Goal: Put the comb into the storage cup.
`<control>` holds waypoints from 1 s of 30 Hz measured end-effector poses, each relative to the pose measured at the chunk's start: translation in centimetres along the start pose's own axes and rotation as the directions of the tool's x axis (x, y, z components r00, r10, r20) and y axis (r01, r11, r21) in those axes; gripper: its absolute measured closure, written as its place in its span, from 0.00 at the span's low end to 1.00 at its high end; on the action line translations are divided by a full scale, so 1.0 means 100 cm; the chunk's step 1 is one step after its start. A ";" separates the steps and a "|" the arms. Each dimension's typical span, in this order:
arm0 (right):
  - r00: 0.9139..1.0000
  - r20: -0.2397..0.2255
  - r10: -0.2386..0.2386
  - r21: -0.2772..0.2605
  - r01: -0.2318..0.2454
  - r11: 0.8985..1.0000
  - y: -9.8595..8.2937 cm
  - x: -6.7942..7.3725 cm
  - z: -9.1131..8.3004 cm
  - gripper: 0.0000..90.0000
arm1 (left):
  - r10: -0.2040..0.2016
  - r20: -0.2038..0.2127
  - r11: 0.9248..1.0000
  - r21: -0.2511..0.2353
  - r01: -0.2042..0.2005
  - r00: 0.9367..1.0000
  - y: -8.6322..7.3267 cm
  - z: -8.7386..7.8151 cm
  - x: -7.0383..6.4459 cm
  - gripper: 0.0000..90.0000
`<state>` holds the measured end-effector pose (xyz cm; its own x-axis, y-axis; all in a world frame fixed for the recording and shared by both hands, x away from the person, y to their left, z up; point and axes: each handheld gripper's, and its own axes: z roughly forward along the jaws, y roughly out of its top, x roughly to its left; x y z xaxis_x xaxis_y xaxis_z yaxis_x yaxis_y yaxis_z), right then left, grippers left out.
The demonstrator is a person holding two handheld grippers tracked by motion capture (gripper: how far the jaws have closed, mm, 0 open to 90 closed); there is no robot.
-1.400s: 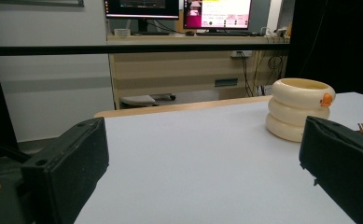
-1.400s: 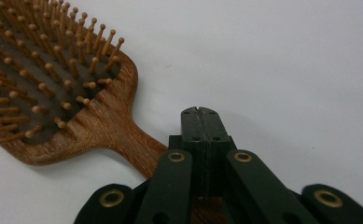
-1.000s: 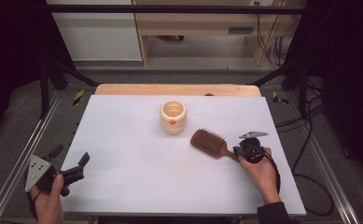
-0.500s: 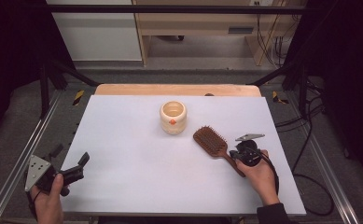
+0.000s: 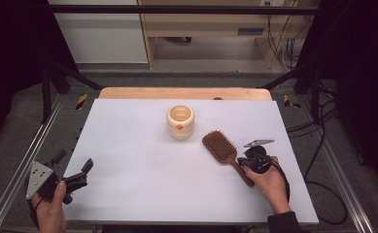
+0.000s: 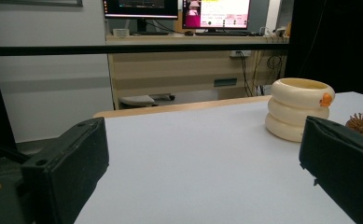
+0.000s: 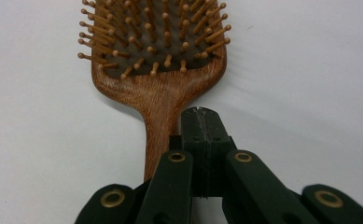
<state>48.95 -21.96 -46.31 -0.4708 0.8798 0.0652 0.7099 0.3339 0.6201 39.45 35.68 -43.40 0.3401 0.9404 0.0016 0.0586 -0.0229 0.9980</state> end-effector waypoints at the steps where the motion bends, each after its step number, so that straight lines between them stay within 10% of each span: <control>1: 1.000 -0.001 0.000 0.002 0.000 1.000 0.000 0.000 0.000 1.00 | 0.000 0.000 1.000 0.000 0.000 1.000 0.000 0.000 0.000 0.02; 30: 0.998 -0.030 -0.048 -0.064 0.046 0.997 0.014 0.020 -0.023 1.00 | 0.001 0.003 1.000 0.000 -0.001 1.000 0.000 0.001 0.000 0.02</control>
<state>47.84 -20.48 -43.51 -0.5200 0.8522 0.0585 0.6522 0.3519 0.6714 39.49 35.67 -43.40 0.3428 0.9394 0.0022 0.0587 -0.0238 0.9980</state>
